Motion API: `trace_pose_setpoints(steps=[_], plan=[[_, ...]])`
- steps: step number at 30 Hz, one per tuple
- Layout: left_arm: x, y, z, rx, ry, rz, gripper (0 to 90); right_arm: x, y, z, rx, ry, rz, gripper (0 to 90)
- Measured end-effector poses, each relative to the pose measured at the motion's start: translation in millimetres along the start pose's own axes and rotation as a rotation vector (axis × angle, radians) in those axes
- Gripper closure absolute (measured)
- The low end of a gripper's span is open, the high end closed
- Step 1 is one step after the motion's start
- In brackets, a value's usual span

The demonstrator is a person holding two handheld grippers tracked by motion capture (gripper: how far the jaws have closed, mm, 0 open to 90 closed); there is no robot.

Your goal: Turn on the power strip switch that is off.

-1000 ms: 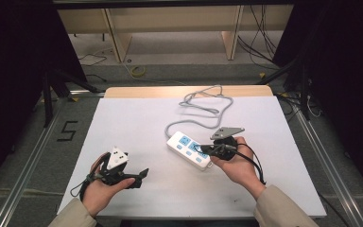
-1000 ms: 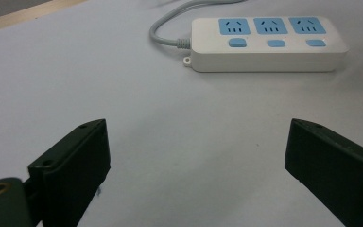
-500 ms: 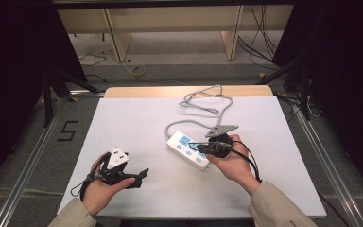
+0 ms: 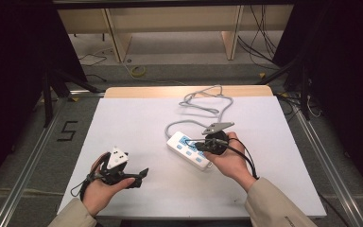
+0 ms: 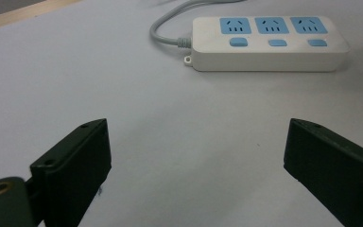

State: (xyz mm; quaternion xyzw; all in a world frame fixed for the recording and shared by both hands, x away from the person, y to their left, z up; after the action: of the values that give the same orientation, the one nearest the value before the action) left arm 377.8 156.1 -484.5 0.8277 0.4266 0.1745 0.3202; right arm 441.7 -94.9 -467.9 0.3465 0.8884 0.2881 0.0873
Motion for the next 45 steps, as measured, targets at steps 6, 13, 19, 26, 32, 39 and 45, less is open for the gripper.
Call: trace_pose_setpoints(steps=[6,13,19,26,32,39,45], plan=[[0.0,-0.2,0.0,0.001,0.001,0.002,7.9,1.0,3.5,4.8,0.010,0.004,0.001,90.0],[-0.2,-0.1,0.4,0.002,-0.001,0.002,8.0,-0.6,6.8,8.2,0.018,0.004,-0.002,90.0],[-1.1,-0.2,0.3,0.003,-0.002,0.002,8.3,1.7,9.6,12.8,0.036,0.007,-0.004,90.0],[-1.2,-0.1,0.5,0.003,-0.002,0.003,8.4,4.0,14.9,15.2,0.045,0.007,-0.015,90.0],[-1.1,0.0,0.6,0.003,-0.002,0.002,8.4,4.7,18.4,20.4,0.055,0.009,-0.016,90.0],[-0.7,0.1,0.7,0.003,-0.001,0.004,8.6,5.4,21.7,21.5,0.062,0.012,-0.018,90.0],[-0.6,0.2,0.7,0.001,-0.002,0.003,8.6,5.3,24.7,23.4,0.069,0.012,-0.020,90.0]])
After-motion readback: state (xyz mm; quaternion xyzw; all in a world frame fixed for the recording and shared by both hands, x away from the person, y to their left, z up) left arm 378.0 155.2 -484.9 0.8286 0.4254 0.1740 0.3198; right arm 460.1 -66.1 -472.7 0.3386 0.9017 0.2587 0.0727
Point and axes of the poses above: each handheld gripper's, and its own axes: z roughly forward along the jaws, y roughly out of its top, x roughly to its left, the point moved 7 cm from there along z, roughly forward along the jaws, and after that the axes turned 12 degrees about x, right-handed, at the moved point
